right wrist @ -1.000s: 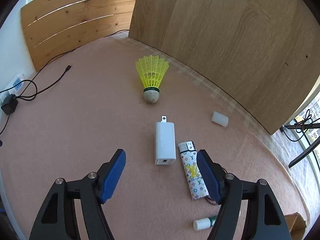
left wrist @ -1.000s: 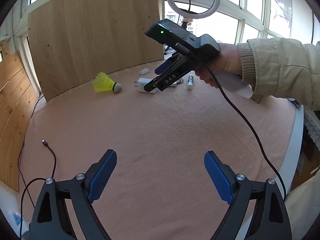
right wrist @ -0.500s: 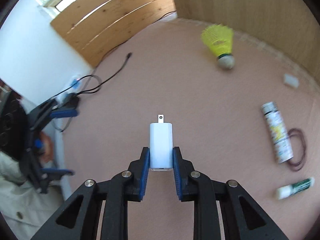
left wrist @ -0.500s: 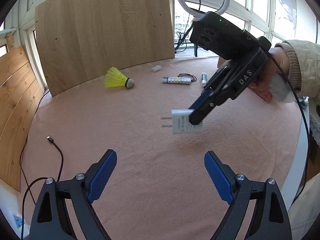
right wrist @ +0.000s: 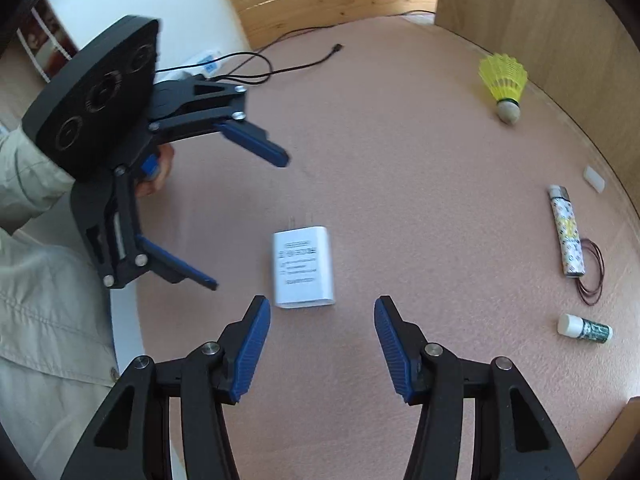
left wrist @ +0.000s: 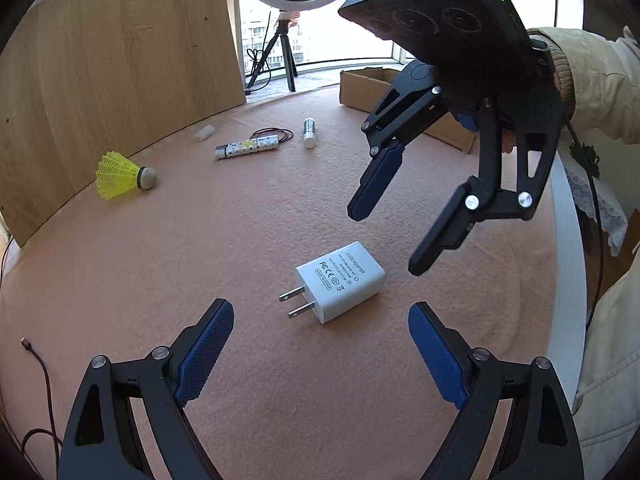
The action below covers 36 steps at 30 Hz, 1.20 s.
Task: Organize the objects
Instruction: 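Set the charger down with the right tool while the left tool approaches it, then grasp the charger with the left tool while the right tool grips its other end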
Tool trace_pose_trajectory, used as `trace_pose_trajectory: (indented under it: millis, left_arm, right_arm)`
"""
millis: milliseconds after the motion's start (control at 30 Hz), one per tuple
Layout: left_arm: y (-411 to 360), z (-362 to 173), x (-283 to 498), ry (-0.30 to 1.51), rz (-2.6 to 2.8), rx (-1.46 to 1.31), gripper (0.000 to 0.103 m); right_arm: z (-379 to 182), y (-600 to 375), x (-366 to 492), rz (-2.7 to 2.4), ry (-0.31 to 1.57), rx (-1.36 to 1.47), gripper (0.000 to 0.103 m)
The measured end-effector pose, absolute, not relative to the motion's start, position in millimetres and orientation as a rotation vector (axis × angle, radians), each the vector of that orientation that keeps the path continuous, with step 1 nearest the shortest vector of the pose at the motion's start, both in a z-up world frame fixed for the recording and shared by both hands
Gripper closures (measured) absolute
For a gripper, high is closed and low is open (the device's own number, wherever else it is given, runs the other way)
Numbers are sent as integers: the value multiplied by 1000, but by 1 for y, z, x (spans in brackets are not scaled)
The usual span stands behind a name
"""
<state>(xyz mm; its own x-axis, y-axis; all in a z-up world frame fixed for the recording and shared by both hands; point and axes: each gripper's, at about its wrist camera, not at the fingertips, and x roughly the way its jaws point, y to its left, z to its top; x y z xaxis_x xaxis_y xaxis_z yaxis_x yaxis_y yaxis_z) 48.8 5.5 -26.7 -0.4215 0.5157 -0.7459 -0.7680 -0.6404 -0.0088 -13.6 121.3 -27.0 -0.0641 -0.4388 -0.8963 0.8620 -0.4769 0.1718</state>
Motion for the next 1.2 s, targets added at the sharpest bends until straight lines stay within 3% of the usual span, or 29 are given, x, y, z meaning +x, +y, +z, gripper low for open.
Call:
trace_pose_trajectory:
  millis: [133,267,400,467,533,600,700,933,1200]
  left_arm:
    - [3,-33,39,443,2046,-920,14]
    - [3,-41,22,452,1967,-924,25]
    - [6,-45,12,478,1902,-910,30]
    - [10,-47,11,491,1866,-913,31]
    - [14,-51,12,503,1826,-926,40]
    - [16,-51,16,518,1809,-914,51]
    - [17,-48,25,528,1802,-888,55]
    - [38,-46,64,645,1698,-821,55]
    - [43,-43,75,607,1635,-837,61]
  right_arm:
    - [-39,112,-2,-1748,552,1205,53]
    - [-44,109,-2,-1777,589,1169,53]
    - [-46,108,-5,-1773,600,1160,54]
    - [-47,110,-3,-1759,628,1139,62]
    - [-49,110,-3,-1740,653,1135,72]
    - [-49,111,-3,-1723,668,1126,71]
    - [-49,114,-1,-1679,681,1121,72]
    - [-51,115,22,-1474,770,1094,72]
    - [-49,118,32,-1399,795,1085,72]
